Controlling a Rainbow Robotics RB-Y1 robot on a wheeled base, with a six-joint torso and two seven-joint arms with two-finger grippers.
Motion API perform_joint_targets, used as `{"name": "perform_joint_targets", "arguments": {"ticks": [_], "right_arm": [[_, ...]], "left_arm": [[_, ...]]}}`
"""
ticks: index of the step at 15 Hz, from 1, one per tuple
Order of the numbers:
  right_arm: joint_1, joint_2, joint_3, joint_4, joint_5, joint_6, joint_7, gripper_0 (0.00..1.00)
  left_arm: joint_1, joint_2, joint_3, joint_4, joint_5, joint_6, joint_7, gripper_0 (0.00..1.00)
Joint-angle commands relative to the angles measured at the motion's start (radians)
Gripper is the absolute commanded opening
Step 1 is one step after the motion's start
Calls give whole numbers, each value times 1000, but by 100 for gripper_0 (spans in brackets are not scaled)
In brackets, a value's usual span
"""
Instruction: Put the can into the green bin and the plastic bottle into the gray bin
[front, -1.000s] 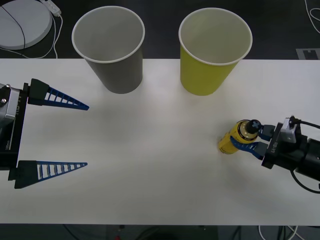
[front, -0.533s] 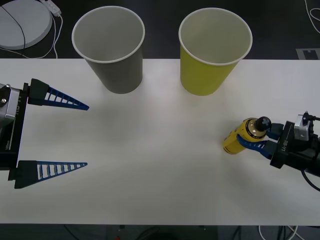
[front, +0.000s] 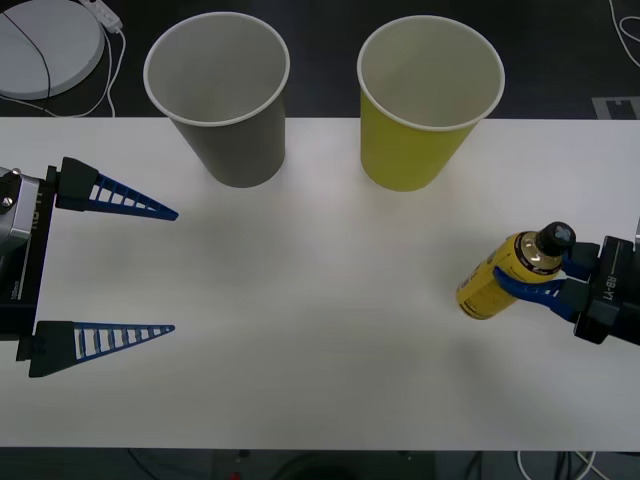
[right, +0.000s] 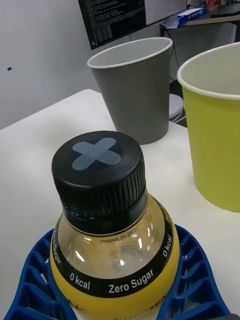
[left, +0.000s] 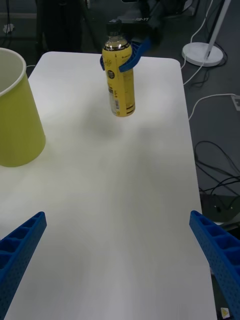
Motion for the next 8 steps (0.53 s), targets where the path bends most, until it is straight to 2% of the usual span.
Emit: {"name": "perform_joint_targets", "arguments": {"ticks": [1,4,8], "right_arm": [[56,0,-92,-124,83,28,-134,0],[116,0,-183,-276,202,94,-287,0],[129,-2,-298,-406,346,100,-528,0]], "left_arm": [[0,0,0,0,0,0,0,100],[0,0,0,0,0,0,0,100],[0,0,0,0,0,0,0,100]]}}
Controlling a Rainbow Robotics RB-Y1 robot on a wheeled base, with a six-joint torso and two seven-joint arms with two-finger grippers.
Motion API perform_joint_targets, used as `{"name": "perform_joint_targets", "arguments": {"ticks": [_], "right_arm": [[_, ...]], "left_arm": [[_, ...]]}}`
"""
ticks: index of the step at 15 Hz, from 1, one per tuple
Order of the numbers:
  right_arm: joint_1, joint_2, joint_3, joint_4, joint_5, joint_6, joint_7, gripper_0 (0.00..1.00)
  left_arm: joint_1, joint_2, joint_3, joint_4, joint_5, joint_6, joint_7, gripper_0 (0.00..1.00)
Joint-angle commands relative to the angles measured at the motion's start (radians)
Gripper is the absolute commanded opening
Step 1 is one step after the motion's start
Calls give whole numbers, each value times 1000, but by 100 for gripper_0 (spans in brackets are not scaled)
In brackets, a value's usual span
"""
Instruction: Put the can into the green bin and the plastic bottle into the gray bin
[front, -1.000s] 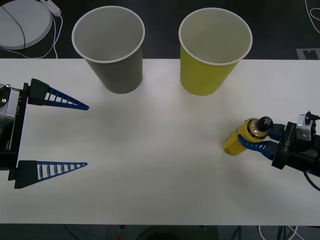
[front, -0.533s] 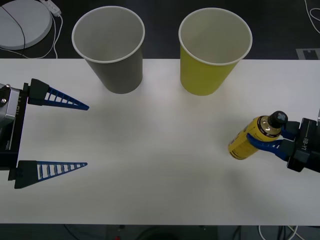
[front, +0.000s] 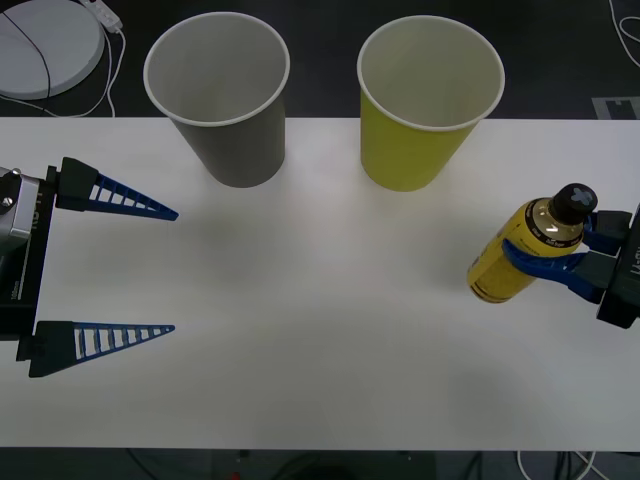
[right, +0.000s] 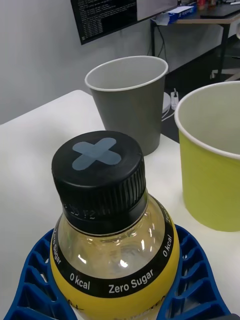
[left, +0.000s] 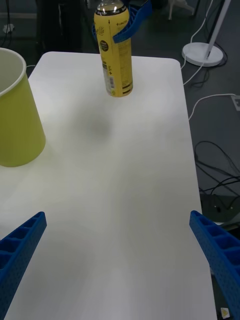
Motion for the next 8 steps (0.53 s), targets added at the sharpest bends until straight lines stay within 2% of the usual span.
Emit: {"name": "perform_joint_targets", "arguments": {"ticks": [1,5,8], "right_arm": [[1,-7,-67,-78,85,0,-160,0],[-19,-61,-128,-187,209,2,-404,0],[-73,-87,-128,-236,296,0,-563,0]], "left_arm": [[0,0,0,0,0,0,0,100],[0,0,0,0,0,0,0,100],[0,0,0,0,0,0,0,100]]}}
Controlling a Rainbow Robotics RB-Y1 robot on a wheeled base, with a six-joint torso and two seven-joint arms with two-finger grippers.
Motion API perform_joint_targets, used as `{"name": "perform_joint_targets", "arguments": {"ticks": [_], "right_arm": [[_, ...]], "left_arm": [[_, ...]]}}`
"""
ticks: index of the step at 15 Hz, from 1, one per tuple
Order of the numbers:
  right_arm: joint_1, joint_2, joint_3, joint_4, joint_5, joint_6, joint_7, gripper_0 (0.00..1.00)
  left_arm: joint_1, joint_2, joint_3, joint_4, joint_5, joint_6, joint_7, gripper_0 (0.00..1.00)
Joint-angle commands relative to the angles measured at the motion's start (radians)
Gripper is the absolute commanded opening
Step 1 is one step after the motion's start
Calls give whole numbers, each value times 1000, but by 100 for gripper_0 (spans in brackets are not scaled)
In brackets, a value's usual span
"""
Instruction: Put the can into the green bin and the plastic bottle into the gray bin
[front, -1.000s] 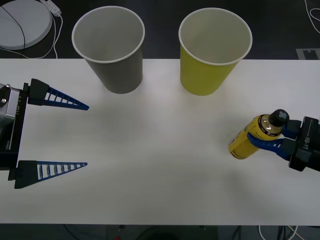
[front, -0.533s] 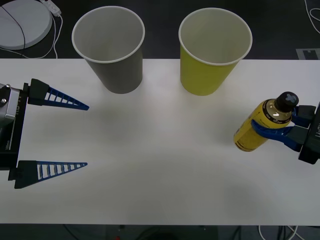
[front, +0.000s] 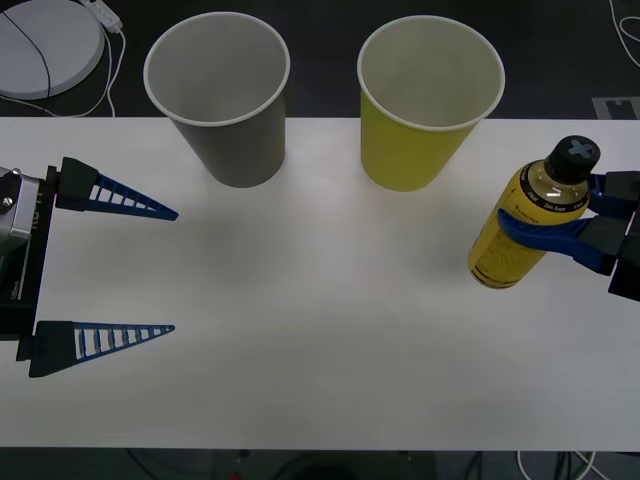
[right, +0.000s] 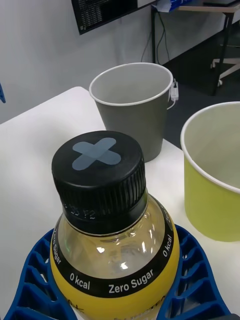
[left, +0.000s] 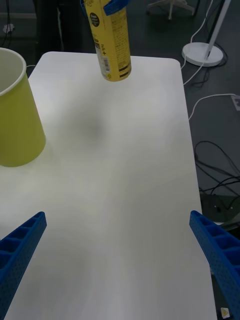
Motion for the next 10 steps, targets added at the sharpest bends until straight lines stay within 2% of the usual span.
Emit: {"name": "perform_joint_targets", "arguments": {"ticks": [1,7,10], "right_arm": [[-48,-30,-1,-39,81,-1,-148,0],[-163,-72,7,-106,218,-20,-441,0],[-223,-98,19,-102,226,-34,-470,0]], "left_arm": [[0,0,0,0,0,0,0,100],[0,0,0,0,0,0,0,100],[0,0,0,0,0,0,0,100]]}}
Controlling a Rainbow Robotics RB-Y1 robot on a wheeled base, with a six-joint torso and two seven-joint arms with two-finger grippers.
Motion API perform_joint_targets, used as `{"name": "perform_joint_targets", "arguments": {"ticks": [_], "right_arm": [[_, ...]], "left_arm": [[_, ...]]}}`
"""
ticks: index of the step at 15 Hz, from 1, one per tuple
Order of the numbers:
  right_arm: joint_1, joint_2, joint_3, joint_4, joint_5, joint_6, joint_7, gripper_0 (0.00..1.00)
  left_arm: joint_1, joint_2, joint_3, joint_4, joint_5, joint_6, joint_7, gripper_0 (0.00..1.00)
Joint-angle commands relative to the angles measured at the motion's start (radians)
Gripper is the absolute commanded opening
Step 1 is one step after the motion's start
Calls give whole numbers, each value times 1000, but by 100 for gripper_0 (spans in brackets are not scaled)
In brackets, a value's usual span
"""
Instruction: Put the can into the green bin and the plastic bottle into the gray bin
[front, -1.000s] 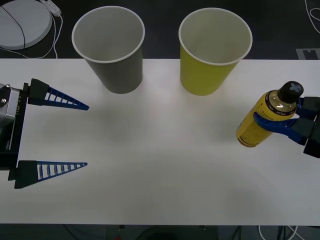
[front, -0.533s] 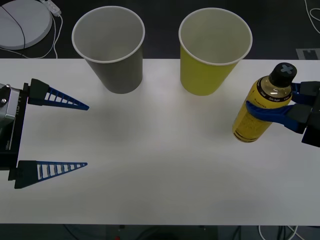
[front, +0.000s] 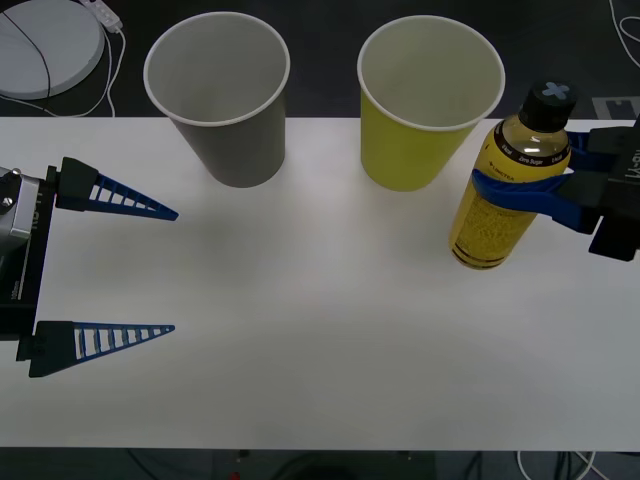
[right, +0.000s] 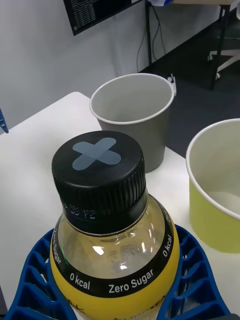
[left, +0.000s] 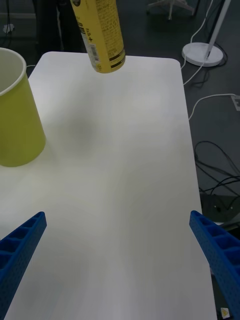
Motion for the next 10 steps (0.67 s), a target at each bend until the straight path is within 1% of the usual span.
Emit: {"name": "perform_joint_targets", "arguments": {"ticks": [1,3,5,8,10], "right_arm": [[-53,-27,20,12,0,-5,-5,0],[-99,-39,40,31,-14,-5,-8,0],[-154,-58,65,35,-7,-5,-72,0],[-219,-93,88,57,-19,-7,-72,0],[-275,-122,128,75,-25,-7,-72,0]], "left_arm": [[0,0,0,0,0,0,0,100],[0,0,0,0,0,0,0,100],[0,0,0,0,0,0,0,100],[0,0,0,0,0,0,0,100],[0,0,0,0,0,0,0,100]]}}
